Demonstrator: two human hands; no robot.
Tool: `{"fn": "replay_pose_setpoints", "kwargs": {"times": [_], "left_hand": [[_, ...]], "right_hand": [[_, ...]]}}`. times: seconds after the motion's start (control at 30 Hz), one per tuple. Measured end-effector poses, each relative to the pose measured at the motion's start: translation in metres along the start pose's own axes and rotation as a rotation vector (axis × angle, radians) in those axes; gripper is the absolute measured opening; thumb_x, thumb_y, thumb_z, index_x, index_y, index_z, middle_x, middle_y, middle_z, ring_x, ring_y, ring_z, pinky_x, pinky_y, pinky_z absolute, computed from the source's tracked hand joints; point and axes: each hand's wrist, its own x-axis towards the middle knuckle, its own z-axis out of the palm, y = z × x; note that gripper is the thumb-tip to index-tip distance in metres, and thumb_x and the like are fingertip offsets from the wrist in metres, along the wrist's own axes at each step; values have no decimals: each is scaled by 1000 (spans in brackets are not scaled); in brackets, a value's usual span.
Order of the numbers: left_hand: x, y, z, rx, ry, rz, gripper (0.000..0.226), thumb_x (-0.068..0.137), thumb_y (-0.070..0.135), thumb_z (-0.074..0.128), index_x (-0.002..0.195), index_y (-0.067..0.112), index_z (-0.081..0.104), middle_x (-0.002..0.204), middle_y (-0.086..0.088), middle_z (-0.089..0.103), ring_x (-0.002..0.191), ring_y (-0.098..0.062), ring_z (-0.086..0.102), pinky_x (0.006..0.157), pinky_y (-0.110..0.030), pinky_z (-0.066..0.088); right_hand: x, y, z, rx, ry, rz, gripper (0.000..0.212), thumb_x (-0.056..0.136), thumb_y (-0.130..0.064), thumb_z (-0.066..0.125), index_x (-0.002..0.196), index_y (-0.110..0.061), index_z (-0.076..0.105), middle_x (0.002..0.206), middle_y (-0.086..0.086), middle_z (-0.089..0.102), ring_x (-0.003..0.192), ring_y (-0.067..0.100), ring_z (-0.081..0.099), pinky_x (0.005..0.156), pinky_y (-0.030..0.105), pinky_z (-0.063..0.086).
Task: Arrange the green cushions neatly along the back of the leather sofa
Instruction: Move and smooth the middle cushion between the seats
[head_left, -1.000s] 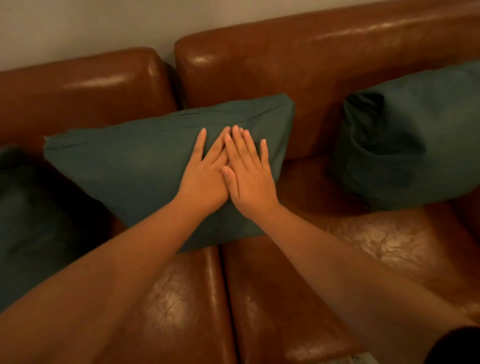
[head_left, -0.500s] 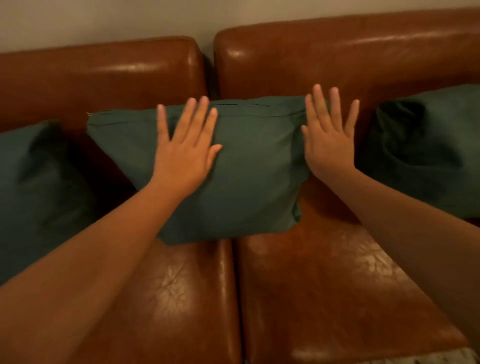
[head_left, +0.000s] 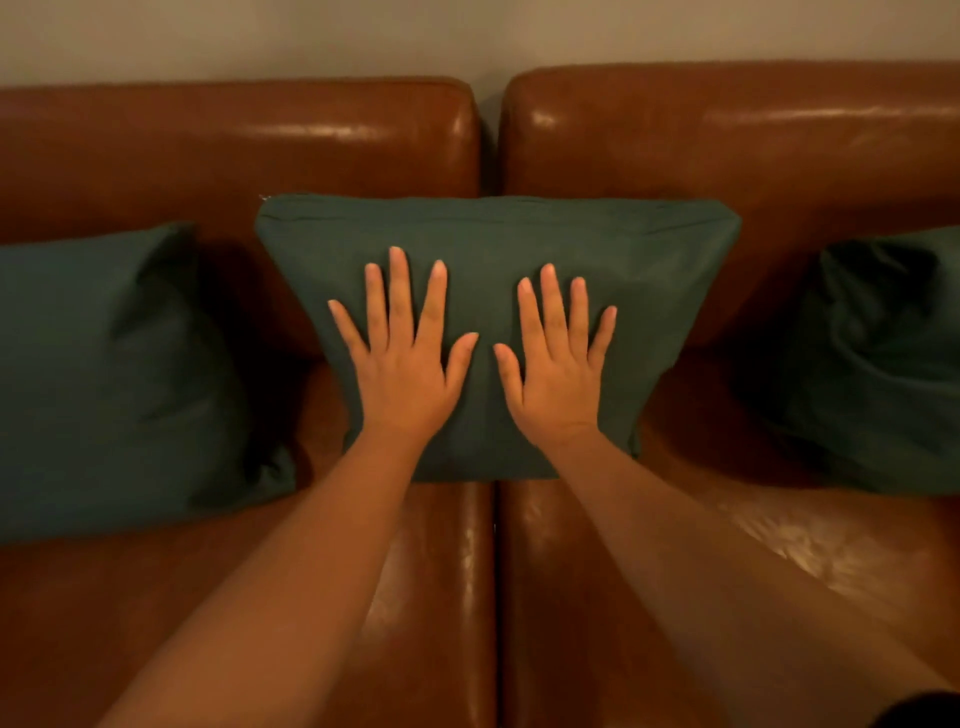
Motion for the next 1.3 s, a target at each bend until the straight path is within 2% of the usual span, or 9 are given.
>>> {"fn": "replay_pose_setpoints", "kwargs": {"times": [0.2, 0.4, 0.53, 0.7, 0.9, 1.07, 1.2, 1.3], "left_hand": [[22, -1, 23, 17, 39, -14, 63, 97, 57, 29, 150, 31, 9, 157, -17, 12, 144, -35, 6, 110, -66, 4], [35, -3, 39, 6, 38, -30, 63, 96, 57, 24, 150, 33, 3, 156, -14, 3, 143, -35, 2, 109, -65, 0], [43, -6, 50, -16, 39, -31, 60, 97, 57, 17, 149, 34, -1, 155, -14, 3, 143, -36, 1, 108, -66, 0], [44, -7, 61, -39, 89, -17, 61, 98, 56, 20, 149, 34, -7, 154, -15, 5, 142, -36, 1, 108, -66, 1], [35, -8, 54, -62, 81, 6, 63, 98, 57, 22, 149, 33, -4, 154, -16, 6, 142, -38, 5, 109, -65, 3], [16, -5, 34, -60, 54, 21, 61, 98, 53, 24, 151, 31, 3, 154, -16, 6, 143, -39, 4, 110, -65, 1], [13, 13, 19, -62, 88, 73, 57, 98, 42, 29, 150, 20, 16, 156, -13, 10, 146, -28, -8, 112, -60, -4], [23, 23, 11, -29, 75, 178, 56, 98, 39, 32, 149, 19, 21, 157, -7, 20, 146, -24, 5, 112, -60, 0]], "right_hand": [[40, 25, 8, -83, 71, -188, 61, 93, -54, 41, 147, -28, 31, 156, 3, 25, 144, 35, 15, 114, 61, 7], [56, 29, 23, -80, 87, -191, 60, 92, -54, 43, 146, -29, 33, 155, 2, 23, 144, 34, 17, 114, 61, 7], [63, 30, 29, -87, 73, -184, 61, 92, -55, 42, 146, -30, 32, 156, 1, 22, 145, 34, 14, 114, 61, 5], [65, 32, 37, -99, 57, -182, 62, 92, -55, 40, 148, -31, 28, 156, 0, 17, 145, 33, 12, 114, 61, 3], [53, 31, 27, -93, 36, -185, 61, 94, -54, 38, 149, -29, 24, 157, 2, 17, 145, 34, 11, 114, 61, 4], [29, 32, 7, -81, 26, -175, 57, 99, -48, 29, 150, -24, 22, 157, 1, 14, 146, 31, 10, 114, 61, 5], [27, 19, -5, -36, 51, -180, 52, 100, -37, 30, 148, -16, 27, 156, 6, 22, 145, 29, 14, 114, 60, 7], [39, 10, -11, -49, 7, -202, 52, 99, -33, 31, 148, -16, 27, 156, 6, 25, 145, 27, 16, 115, 56, 8]]}}
